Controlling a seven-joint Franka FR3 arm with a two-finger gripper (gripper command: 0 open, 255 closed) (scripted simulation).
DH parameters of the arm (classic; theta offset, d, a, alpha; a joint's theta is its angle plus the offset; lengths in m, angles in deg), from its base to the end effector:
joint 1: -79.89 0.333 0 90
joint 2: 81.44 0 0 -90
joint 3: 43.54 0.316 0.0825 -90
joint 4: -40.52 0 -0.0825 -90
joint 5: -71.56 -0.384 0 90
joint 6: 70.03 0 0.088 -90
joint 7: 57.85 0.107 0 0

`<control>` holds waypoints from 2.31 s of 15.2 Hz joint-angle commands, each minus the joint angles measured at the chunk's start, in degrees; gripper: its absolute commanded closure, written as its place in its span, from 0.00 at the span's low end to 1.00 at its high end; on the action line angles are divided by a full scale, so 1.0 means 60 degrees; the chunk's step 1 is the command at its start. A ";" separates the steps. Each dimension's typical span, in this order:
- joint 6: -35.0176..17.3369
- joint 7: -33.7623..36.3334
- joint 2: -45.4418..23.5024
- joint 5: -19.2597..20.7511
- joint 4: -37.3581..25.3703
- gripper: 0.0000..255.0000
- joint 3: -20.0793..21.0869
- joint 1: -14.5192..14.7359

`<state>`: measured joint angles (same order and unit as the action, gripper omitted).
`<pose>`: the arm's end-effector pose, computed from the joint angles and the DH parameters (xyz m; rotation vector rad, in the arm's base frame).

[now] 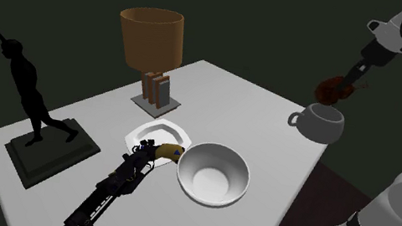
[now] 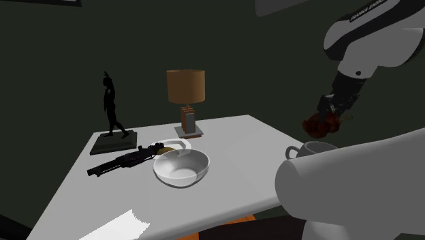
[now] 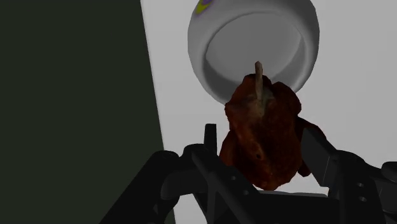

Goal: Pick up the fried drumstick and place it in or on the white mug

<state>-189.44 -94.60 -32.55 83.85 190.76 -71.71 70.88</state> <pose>0.2619 -0.2262 0.4984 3.0878 0.2790 0.4813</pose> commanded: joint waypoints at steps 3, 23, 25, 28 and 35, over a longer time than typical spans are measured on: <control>-0.0563 -0.0059 -0.0126 0.0110 0.0431 1.00 -0.0181 -0.0033; -0.1526 -0.0175 -0.0394 0.0301 0.1139 0.00 -0.0504 -0.0101; -0.0713 -0.0164 0.0037 0.0232 0.0761 0.00 -0.0285 -0.0200; -0.0020 -0.0166 0.0345 0.0153 0.0380 0.00 -0.0104 -0.0264; -0.0020 -0.0167 0.0345 0.0153 0.0380 0.00 -0.0104 -0.0264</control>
